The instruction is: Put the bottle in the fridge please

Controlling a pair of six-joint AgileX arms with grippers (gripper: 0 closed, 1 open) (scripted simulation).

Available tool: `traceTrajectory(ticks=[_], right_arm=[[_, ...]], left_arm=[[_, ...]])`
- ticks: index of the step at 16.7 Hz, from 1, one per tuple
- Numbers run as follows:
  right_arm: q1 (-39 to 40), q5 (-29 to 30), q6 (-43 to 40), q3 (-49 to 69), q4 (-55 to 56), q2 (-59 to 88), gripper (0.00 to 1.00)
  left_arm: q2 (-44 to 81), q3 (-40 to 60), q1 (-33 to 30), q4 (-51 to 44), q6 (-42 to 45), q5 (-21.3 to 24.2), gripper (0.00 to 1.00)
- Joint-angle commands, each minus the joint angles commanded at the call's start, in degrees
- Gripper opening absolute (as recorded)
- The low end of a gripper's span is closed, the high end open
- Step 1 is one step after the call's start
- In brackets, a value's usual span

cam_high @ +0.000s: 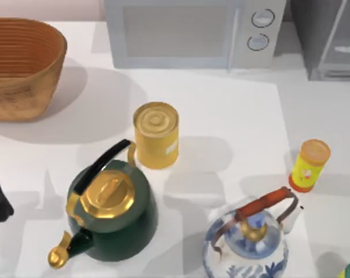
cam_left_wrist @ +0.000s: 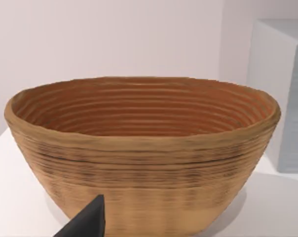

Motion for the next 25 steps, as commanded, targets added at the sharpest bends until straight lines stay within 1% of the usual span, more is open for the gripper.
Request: traceTrajectory(ticks=[3,10,12,14,16,19,25], right_arm=[[6.7,10.8,15.7,-5.4,6.1,-15.0,0.01],[26.5,39.7,60.3,-20.6,27.4,-56.4,0.01],[32.0,46.5,70.5,-24.5,33.4,-66.6,0.01],[36.5,51.8,78.3,-27.8,38.5,-74.5,0.01],[39.9,55.8,83.8,-30.3,42.6,-80.0,0.01],[42.6,59.3,87.9,-32.5,46.4,-83.7,0.01],[42.7,59.4,88.3,-32.7,46.7,-83.6,0.01]], left_arm=[[0.0,0.0,0.0,0.0,0.0,0.0,1.00],[0.0,0.0,0.0,0.0,0.0,0.0,1.00],[0.0,0.0,0.0,0.0,0.0,0.0,1.00],[0.0,0.0,0.0,0.0,0.0,0.0,1.00],[0.0,0.0,0.0,0.0,0.0,0.0,1.00],[0.0,0.0,0.0,0.0,0.0,0.0,1.00],[0.0,0.0,0.0,0.0,0.0,0.0,1.00]])
